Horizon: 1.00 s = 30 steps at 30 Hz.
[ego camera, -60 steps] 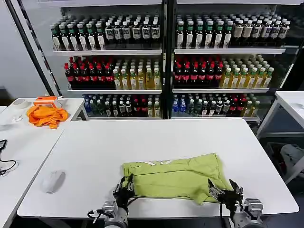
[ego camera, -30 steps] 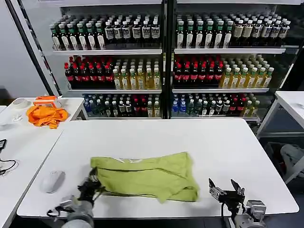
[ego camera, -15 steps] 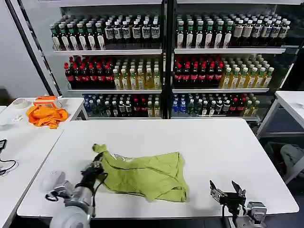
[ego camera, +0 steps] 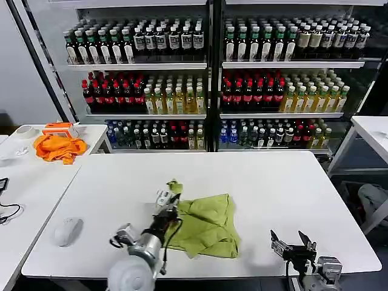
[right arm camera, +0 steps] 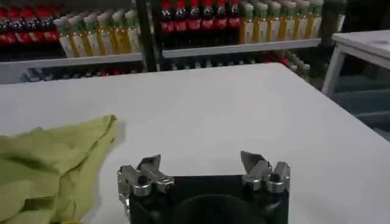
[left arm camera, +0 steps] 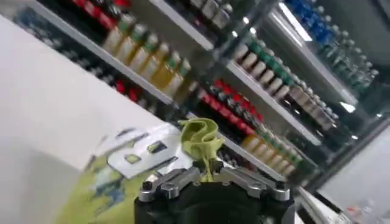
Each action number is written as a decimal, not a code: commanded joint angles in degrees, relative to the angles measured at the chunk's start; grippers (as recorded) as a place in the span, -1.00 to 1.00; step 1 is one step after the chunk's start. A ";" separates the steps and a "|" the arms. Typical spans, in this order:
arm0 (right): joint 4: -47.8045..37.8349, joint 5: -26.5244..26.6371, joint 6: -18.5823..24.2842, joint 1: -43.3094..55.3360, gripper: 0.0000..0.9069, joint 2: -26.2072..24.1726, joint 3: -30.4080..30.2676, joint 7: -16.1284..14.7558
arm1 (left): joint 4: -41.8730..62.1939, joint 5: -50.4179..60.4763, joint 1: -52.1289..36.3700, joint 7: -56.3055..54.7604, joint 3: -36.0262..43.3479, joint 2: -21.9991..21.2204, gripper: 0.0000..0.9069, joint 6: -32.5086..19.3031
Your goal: Fold and organize the clothes.
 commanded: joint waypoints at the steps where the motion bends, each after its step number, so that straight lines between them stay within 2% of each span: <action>1: -0.71 0.22 -0.02 0.56 1.00 -0.18 0.12 0.05 | 7.55 -0.63 -5.35 0.16 9.56 -2.95 -0.96 0.02; 4: -1.19 0.44 -0.05 1.07 1.00 -0.35 0.04 0.08 | 8.34 0.37 -5.72 0.20 10.37 -2.85 -0.91 0.69; 5: -1.35 0.46 -0.06 1.23 1.00 -0.33 0.02 0.10 | 8.52 0.73 -5.76 0.32 10.64 -2.83 -0.40 1.02; 6: -1.45 0.48 -0.07 1.31 1.00 -0.33 -0.02 0.11 | 8.61 1.25 -5.72 0.48 10.89 -2.78 0.42 1.16; 7: -1.51 0.49 -0.08 1.38 1.00 -0.31 -0.06 0.13 | 8.66 1.56 -5.67 0.67 11.05 -2.76 0.62 1.17; 8: -1.63 0.49 -0.10 1.47 1.00 -0.28 -0.13 0.13 | 8.73 1.82 -5.66 0.80 11.20 -2.79 1.00 1.19; 16: -2.07 0.42 -0.33 2.38 1.00 -0.07 -0.90 0.42 | 8.17 1.86 -5.96 1.97 11.61 -3.95 1.00 1.34; 21: -1.92 0.39 -0.40 2.34 1.00 0.02 -0.89 0.47 | 3.07 2.02 -3.71 1.89 8.75 -2.64 1.00 2.07; 25: -1.92 0.36 -0.39 2.26 1.00 0.18 -0.85 0.43 | 0.38 6.87 -1.97 0.60 2.78 -0.63 1.00 2.50; 30: -2.01 0.35 -0.44 2.68 1.00 0.13 -1.26 0.41 | -0.45 10.21 1.61 -1.03 -5.59 5.34 1.00 3.65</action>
